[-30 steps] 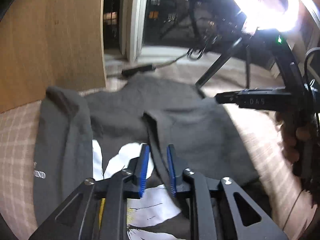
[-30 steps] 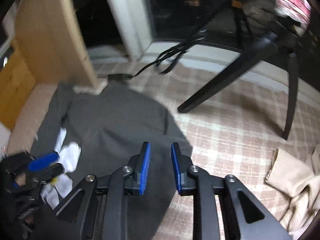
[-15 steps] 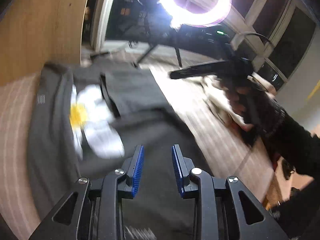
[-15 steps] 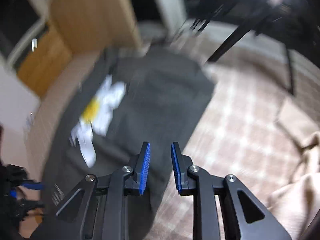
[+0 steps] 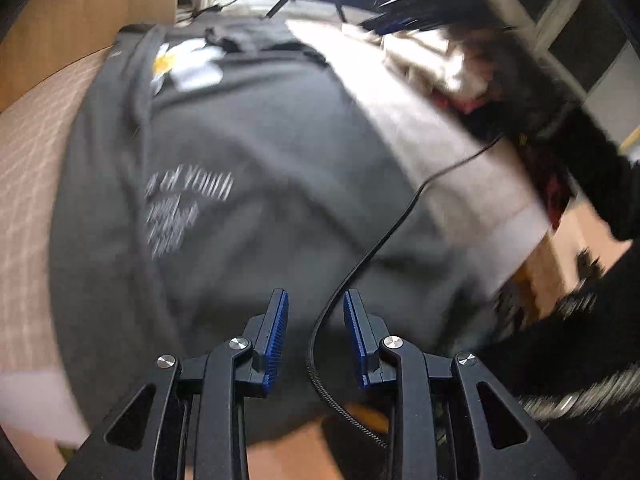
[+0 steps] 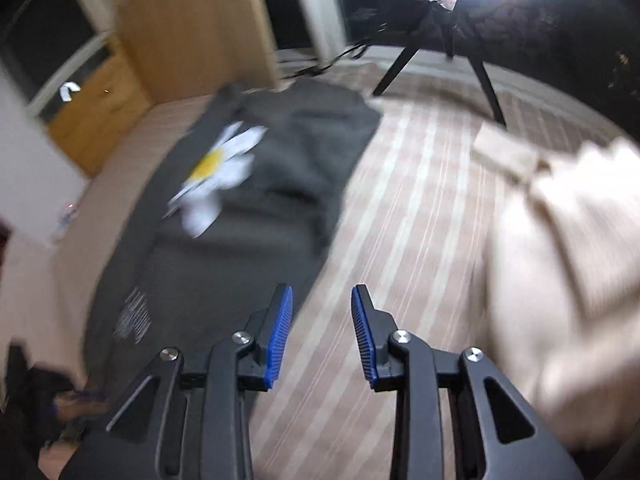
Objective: Fold clothes
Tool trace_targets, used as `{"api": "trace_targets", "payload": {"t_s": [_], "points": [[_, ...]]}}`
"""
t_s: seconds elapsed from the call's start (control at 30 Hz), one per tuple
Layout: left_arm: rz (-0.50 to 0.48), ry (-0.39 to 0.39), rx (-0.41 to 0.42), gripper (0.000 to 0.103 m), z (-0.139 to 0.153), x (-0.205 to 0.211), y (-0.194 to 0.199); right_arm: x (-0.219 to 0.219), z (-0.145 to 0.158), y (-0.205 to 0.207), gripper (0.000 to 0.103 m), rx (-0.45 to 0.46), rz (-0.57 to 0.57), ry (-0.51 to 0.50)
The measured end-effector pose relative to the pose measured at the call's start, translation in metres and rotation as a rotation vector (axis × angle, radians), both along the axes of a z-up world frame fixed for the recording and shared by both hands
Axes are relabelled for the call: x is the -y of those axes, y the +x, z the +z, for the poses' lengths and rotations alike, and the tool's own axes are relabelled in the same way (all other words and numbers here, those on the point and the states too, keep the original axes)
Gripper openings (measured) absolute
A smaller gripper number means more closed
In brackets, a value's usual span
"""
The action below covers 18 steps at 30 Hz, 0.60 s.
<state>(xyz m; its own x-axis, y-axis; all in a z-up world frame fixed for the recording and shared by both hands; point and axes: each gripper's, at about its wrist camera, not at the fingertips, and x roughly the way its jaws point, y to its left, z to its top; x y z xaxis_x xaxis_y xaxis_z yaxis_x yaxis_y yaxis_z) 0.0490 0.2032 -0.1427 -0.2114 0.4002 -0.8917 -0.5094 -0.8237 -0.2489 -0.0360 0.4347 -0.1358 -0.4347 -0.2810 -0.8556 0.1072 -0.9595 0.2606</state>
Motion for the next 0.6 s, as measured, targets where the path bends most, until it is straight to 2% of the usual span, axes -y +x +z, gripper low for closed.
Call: {"api": "trace_targets", "payload": {"t_s": [0.1,0.17,0.23,0.33,0.4,0.43,0.47,0.5,0.6], "points": [[-0.058,-0.018,-0.005,0.027,-0.009,0.008,0.028,0.029,-0.013,0.074,0.031,0.054,0.013,-0.036],[-0.109,-0.053,-0.029,0.032,-0.018,0.007,0.04,0.045,-0.03,0.115,0.031,0.109,-0.027,-0.082],[-0.125,-0.074,-0.043,0.033,-0.024,0.006,0.041,0.058,-0.043,0.149,0.031,0.16,-0.057,-0.144],[-0.133,-0.062,-0.043,0.034,-0.029,0.01,0.036,0.072,-0.046,0.186,0.031,0.209,-0.062,-0.16],[-0.13,-0.051,-0.021,0.031,-0.023,0.017,0.037,0.066,-0.023,0.214,0.031,0.16,-0.063,-0.253],[-0.132,-0.021,-0.036,0.031,-0.011,0.024,0.043,0.06,-0.01,0.227,0.034,0.123,-0.078,-0.28],[-0.131,-0.003,-0.067,0.034,0.004,0.034,0.051,0.054,-0.001,0.236,0.037,0.086,-0.109,-0.271],[-0.127,0.0,-0.098,0.036,0.015,0.042,0.058,0.049,0.006,0.244,0.047,0.052,-0.144,-0.251],[-0.147,-0.037,-0.149,0.04,0.027,0.055,0.069,0.052,-0.008,0.244,0.049,0.043,-0.198,-0.192]]}}
